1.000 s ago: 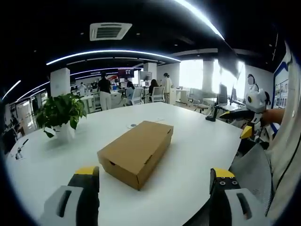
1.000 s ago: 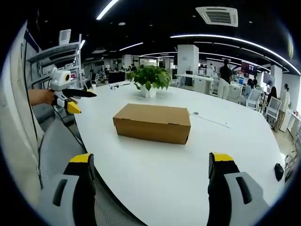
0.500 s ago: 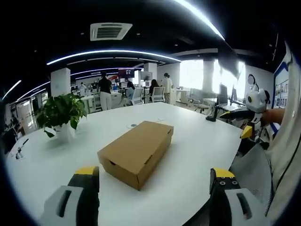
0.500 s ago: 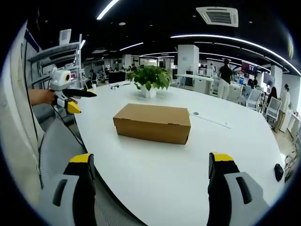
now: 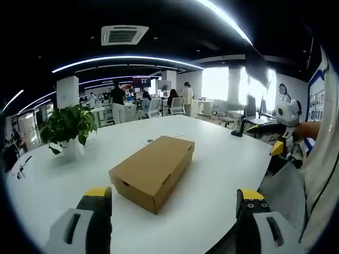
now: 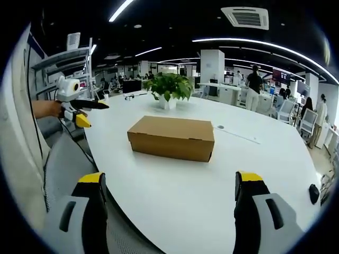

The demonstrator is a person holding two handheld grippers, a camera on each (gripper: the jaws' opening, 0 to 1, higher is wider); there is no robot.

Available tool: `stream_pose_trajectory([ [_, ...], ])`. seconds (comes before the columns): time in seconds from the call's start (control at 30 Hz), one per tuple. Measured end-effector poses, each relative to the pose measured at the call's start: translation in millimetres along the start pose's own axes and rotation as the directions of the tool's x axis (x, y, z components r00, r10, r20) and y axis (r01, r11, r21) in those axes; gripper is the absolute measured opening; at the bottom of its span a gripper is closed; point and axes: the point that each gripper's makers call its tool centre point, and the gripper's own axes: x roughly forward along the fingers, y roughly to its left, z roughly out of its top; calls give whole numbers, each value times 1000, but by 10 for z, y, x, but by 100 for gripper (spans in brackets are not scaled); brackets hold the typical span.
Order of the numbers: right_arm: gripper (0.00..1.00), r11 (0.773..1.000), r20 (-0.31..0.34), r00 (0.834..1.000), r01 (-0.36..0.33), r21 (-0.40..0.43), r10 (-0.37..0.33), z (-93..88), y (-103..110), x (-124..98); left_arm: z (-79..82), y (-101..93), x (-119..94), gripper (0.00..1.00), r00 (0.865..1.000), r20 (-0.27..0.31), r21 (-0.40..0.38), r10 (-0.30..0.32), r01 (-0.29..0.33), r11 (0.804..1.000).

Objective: Operate the shoe box by opening the lid, removing the specified soft item, and placing it in the target area until the item is outside and the box remains undamaged.

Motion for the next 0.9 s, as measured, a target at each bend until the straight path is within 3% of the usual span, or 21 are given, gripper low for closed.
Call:
stream_pose_trajectory([
  [0.9,96,1000,-2,1000,-22,-1,22,54,-108,64,26,85,82,100,1000,-7,4,18,-17,1000],
])
